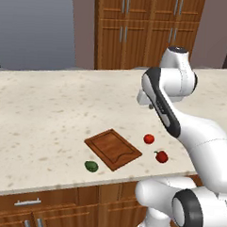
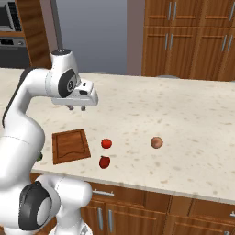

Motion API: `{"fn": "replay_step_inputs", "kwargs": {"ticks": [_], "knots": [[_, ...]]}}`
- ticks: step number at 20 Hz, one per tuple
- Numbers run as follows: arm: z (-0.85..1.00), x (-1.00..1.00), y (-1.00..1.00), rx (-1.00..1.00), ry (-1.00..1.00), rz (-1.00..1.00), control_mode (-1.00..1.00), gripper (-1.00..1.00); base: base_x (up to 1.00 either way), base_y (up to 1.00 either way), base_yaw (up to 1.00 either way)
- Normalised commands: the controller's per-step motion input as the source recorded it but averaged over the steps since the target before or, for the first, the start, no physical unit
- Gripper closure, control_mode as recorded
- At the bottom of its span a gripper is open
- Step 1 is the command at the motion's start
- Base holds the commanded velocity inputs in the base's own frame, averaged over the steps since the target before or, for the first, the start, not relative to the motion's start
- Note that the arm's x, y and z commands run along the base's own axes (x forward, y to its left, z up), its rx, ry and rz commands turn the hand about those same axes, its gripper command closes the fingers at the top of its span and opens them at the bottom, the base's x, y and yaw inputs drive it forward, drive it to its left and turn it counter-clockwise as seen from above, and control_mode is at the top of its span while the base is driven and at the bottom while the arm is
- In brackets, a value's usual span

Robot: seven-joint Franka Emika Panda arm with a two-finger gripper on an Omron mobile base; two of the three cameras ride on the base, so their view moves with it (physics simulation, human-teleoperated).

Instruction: Place the avocado, onion, tomato, and bell pepper on the cutting board.

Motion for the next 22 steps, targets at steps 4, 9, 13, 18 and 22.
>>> {"fn": "replay_step_inputs", "kwargs": {"ticks": [4, 9, 13, 18, 22], "knots": [[0.00, -0.18, 0.00, 0.00, -0.06, 0.00, -1.00, -1.00, 0.00, 0.00, 0.00], [0.00, -0.30, -0.06, 0.00, -0.05, 0.00, -1.00, -1.00, 0.00, 0.00, 0.00], [0.00, -0.27, -0.24, 0.00, -0.03, 0.02, -1.00, -1.00, 0.00, 0.00, 0.00], [-0.03, -0.05, -0.46, 0.00, 0.00, 0.01, -1.00, -1.00, 0.00, 0.00, 0.00], [-0.11, 0.00, -0.26, 0.00, 0.05, 0.00, -1.00, -1.00, 0.00, 0.00, 0.00]]}}
